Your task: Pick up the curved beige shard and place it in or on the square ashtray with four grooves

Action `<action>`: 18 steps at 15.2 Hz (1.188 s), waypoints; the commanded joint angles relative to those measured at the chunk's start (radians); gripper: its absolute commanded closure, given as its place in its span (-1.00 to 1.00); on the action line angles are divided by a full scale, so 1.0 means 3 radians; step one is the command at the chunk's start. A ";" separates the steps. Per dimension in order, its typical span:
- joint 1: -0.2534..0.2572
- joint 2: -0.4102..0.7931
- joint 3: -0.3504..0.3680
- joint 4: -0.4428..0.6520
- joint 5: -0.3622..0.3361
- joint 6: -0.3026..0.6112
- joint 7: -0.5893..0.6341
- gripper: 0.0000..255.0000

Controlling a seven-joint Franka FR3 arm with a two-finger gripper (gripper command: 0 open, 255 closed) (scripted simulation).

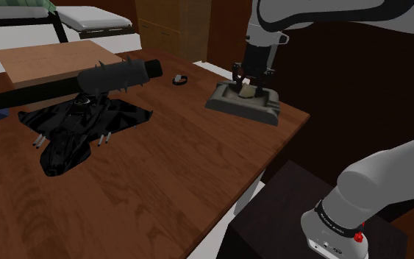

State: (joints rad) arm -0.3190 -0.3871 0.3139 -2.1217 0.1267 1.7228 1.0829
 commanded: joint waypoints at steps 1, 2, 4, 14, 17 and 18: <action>0.0000 0.0000 0.0000 0.0000 0.0000 0.0000 0.0000 -1.00; 0.0000 0.0000 0.0000 0.0000 0.0000 0.0000 0.0000 -1.00; 0.0000 0.0000 0.0000 0.0000 0.0000 0.0000 0.0000 -1.00; -0.0019 0.0062 -0.0024 0.0478 -0.0032 -0.0418 0.0020 -1.00; -0.0019 0.0062 -0.0024 0.0478 -0.0032 -0.0418 0.0020 -1.00; -0.0019 0.0062 -0.0024 0.0478 -0.0032 -0.0417 0.0020 -1.00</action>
